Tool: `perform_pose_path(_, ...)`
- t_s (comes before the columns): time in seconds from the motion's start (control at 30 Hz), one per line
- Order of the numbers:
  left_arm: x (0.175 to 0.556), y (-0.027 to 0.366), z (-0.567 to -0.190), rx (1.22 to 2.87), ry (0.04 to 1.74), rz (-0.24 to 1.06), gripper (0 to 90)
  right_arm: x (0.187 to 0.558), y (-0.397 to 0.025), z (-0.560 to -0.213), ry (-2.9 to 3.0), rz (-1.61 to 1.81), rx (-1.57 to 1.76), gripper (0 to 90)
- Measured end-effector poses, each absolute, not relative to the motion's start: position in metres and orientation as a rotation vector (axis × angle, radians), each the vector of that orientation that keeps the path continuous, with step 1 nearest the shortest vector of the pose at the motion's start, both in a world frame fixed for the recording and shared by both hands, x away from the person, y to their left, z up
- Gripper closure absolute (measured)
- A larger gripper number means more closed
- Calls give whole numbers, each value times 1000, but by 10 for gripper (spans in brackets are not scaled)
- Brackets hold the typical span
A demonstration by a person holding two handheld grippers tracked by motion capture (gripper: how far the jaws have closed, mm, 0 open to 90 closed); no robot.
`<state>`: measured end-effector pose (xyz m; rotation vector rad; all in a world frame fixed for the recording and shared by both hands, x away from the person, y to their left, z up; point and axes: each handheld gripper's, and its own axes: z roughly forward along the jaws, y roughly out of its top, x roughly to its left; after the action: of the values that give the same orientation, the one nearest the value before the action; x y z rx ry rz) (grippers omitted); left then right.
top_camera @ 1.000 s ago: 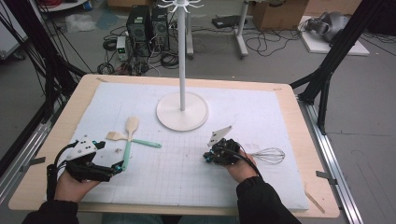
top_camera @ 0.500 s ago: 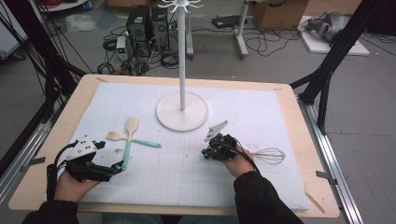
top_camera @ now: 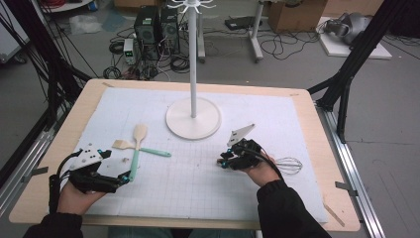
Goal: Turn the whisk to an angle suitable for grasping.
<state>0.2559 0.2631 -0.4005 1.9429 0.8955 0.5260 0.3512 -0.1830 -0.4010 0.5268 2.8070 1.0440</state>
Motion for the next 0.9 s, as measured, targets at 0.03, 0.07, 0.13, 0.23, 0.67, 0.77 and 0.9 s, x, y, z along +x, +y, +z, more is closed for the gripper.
perform_pose_path(0.03,256,263,-400,1946,894,528,25,351,-186,-398,2797,1034,522,666)
perform_pose_path(0.07,256,264,-401,1946,896,528,25,351,-190,-396,2793,1030,526,657)
perform_pose_path(0.13,256,263,-401,1947,897,527,25,352,-198,-393,2792,1031,536,624)
perform_pose_path(0.23,256,263,-401,1950,891,528,25,353,-211,-394,2802,1001,549,587)
perform_pose_path(0.67,256,262,-401,1950,896,527,25,353,-244,-402,2830,887,546,559)
perform_pose_path(0.77,256,262,-401,1950,896,524,25,354,-244,-406,2844,862,531,559)
perform_pose_path(0.9,256,262,-401,1949,896,524,25,355,-242,-411,2874,806,501,562)
